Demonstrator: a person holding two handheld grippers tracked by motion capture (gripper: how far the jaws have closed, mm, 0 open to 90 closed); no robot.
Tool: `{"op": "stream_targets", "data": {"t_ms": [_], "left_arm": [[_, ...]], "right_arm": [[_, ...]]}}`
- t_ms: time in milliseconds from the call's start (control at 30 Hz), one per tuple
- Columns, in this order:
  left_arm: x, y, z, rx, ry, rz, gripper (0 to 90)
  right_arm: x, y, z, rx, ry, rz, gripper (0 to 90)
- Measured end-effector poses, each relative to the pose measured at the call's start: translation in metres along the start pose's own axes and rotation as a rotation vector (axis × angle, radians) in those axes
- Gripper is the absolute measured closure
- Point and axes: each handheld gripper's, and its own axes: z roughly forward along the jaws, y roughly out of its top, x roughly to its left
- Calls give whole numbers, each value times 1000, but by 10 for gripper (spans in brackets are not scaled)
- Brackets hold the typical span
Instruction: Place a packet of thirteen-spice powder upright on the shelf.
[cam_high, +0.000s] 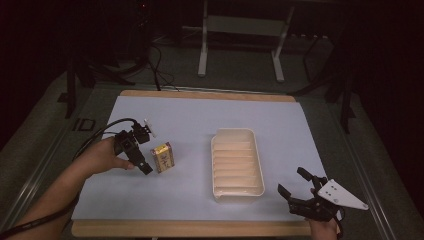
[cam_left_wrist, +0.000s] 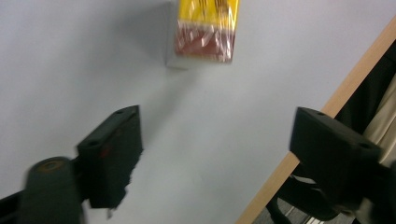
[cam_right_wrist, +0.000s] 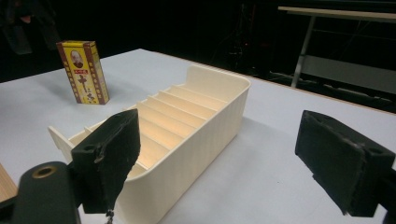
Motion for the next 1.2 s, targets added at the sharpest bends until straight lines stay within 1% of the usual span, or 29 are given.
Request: {"op": "stream_targets", "data": {"t_ms": [67, 100, 133, 167, 233, 300, 367, 433, 533, 600, 633, 700, 767, 833, 867, 900, 933, 1033, 1133, 1200], "left_arm": [[1, 3, -2, 2, 1, 5, 197], [1, 9, -4, 14, 9, 21, 197], [1, 13, -5, 15, 14, 26, 197], [1, 13, -5, 15, 14, 26, 197], [1, 19, -8, 4, 3, 38, 197], [1, 24, -10, 4, 19, 48, 197], [2, 31, -11, 9, 21, 59, 198], [3, 33, -10, 17, 25, 62, 198], [4, 41, -8, 41, 30, 82, 198], [2, 46, -7, 51, 36, 101, 199], [0, 50, -6, 61, 47, 122, 220], [-1, 55, -5, 72, 64, 137, 220], [-1, 59, -3, 78, 76, 140, 222], [-1, 61, -2, 85, 80, 147, 257], [3, 65, 2, 96, 87, 144, 257], [4, 66, 3, 101, 90, 144, 299], [4, 66, 4, 96, 92, 143, 302], [7, 68, 7, 109, 91, 144, 324], [7, 69, 12, 123, 98, 157, 347], [6, 69, 15, 132, 107, 174, 366]], "right_arm": [[0, 0, 0, 1, 0, 2, 142], [0, 0, 0, 3, 1, 3, 142], [-1, 0, 0, 4, 4, 4, 142], [-1, 0, 0, 4, 4, 4, 142], [-2, -1, 0, 4, 5, 9, 142], [-2, -1, 0, 8, 7, 16, 142], [-3, -1, 0, 11, 6, 19, 142], [-3, -1, 0, 14, 8, 17, 142], [-2, -1, 0, 17, 11, 15, 142], [-2, -1, 1, 17, 11, 14, 142], [-2, -2, 1, 23, 9, 13, 142], [-3, -2, 2, 25, 13, 13, 143], [-2, -2, 2, 26, 13, 13, 142], [-2, -2, 2, 26, 13, 12, 142], [-2, -2, 2, 27, 14, 12, 142], [-2, -2, 1, 28, 13, 9, 142], [-2, -2, 1, 28, 14, 10, 142], [-3, -2, 1, 26, 15, 12, 143], [-3, -2, 2, 29, 19, 13, 143], [-3, -2, 2, 30, 20, 12, 143]]}}
